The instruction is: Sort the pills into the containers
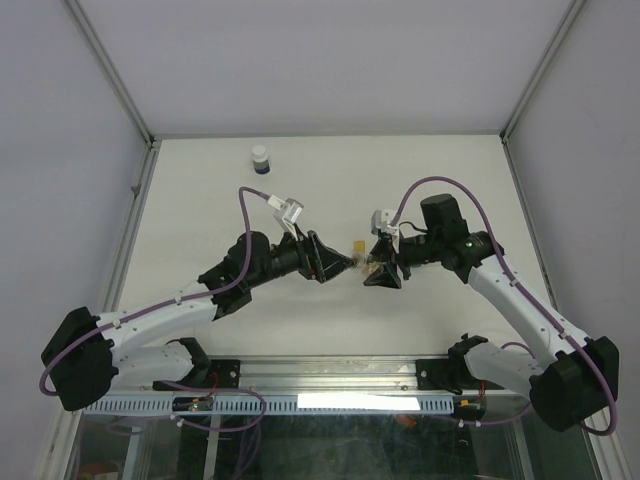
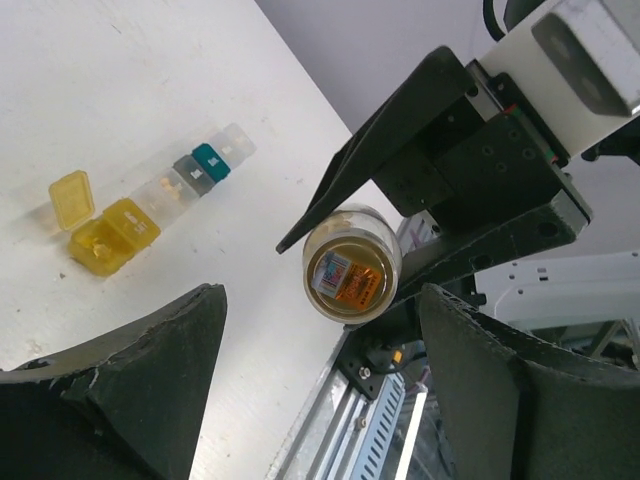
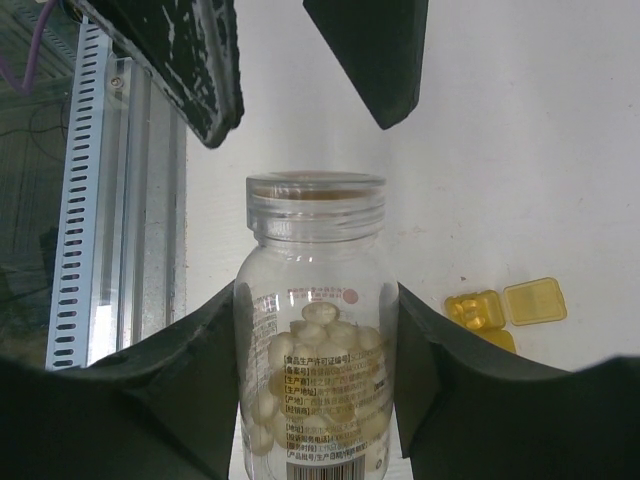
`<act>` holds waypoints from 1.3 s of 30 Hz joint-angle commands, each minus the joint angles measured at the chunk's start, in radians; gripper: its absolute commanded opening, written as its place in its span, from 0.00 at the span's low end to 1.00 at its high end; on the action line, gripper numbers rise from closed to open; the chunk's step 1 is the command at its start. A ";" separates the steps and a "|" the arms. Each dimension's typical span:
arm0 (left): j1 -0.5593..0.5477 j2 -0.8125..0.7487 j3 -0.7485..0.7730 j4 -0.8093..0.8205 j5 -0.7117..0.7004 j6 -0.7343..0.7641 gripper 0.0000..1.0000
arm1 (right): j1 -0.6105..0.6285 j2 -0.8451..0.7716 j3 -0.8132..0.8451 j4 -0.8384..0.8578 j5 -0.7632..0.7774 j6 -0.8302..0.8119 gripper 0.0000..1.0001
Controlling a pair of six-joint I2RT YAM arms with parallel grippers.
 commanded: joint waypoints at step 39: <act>-0.023 0.149 0.108 0.129 0.201 -0.008 0.35 | -0.005 -0.006 0.037 0.038 -0.038 -0.005 0.00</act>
